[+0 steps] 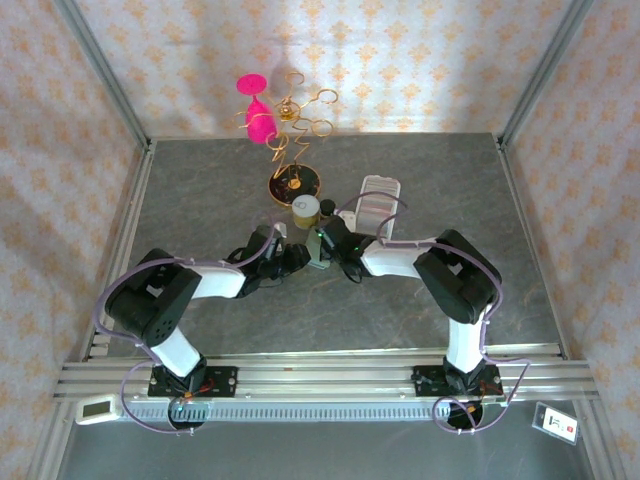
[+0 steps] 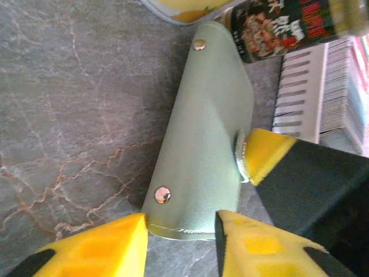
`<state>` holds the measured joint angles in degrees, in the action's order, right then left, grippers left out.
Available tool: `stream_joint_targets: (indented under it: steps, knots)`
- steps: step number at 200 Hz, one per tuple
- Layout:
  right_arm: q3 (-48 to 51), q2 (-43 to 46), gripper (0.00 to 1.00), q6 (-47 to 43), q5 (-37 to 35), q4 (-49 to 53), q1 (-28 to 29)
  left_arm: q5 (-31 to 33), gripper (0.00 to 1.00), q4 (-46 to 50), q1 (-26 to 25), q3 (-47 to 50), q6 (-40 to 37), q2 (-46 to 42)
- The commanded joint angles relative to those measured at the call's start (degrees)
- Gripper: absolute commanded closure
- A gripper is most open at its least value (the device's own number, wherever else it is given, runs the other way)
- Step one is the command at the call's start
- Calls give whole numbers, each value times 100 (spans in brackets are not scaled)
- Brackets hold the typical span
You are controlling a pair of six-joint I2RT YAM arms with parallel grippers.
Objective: Put the credit cards into the card holder
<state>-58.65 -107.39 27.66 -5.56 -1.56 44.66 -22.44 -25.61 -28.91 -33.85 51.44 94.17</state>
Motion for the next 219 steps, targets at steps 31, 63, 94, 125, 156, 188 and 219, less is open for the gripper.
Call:
stream_joint_targets:
  steps: [31,63,94,125,156,188,219]
  knots:
    - [205,137,94,119,162,130,7,654,59,342,-67,-173,-247,-124]
    - [258,190,94,121,151,110,-2,766,57,616,-64,-333,-368,19]
    - [267,210,94,123,174,101,-2,707,57,560,-63,-387,-345,103]
    - [328,243,94,140,230,17,-2,346,58,271,-105,-398,-242,145]
    - [355,279,94,163,278,-44,-11,238,58,259,-133,-479,-237,222]
    - [410,346,94,198,381,-120,-10,391,58,551,-148,-606,-329,286]
    - [494,393,94,255,401,-151,-19,954,58,855,-154,-612,-340,177]
